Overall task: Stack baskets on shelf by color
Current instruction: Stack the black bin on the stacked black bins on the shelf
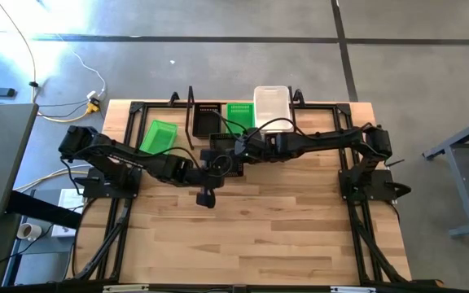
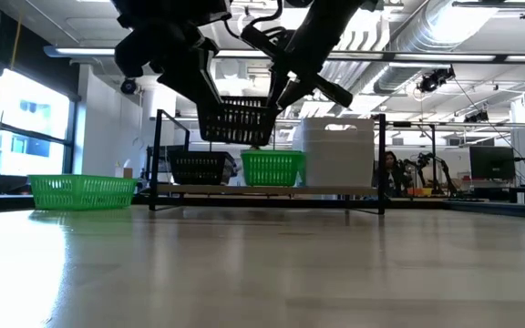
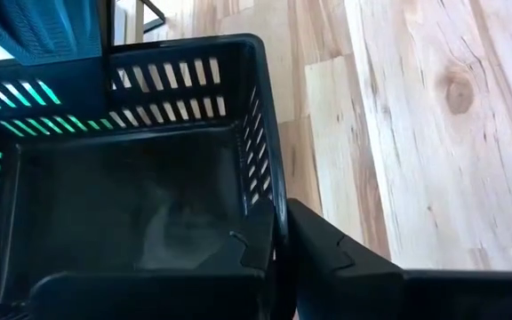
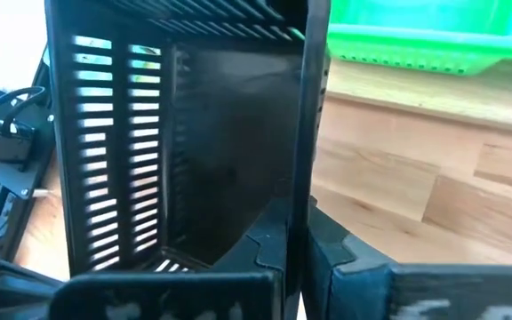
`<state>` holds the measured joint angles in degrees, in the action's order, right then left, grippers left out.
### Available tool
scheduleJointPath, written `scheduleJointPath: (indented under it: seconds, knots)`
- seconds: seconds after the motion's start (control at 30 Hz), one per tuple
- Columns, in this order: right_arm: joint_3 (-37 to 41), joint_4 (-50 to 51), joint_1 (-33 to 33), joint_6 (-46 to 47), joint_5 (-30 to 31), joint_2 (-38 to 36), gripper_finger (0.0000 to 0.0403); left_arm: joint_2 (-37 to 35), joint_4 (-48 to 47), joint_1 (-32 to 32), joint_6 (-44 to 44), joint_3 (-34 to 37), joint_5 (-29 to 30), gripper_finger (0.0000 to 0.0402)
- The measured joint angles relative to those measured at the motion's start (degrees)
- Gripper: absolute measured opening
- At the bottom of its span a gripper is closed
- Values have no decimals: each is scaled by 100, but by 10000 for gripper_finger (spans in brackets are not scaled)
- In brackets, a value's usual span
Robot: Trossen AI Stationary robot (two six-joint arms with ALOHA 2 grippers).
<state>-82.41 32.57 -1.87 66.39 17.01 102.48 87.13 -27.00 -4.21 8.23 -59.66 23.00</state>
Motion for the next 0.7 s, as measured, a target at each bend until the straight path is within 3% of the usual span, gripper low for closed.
scheduleJointPath:
  seconds: [0.2, 0.53, 0.7]
  knots:
    - [0, -17, 0, -96, 20, 0, 9, 0, -32, 0, -6, 0, -2, 6]
    - [-2, 10, 0, -247, 60, -42, 110, -2, -328, 15, -44, 0, 45, 2]
    - [-13, 231, -13, -372, 81, -282, 125, -78, -573, 54, -115, 7, 44, 1]
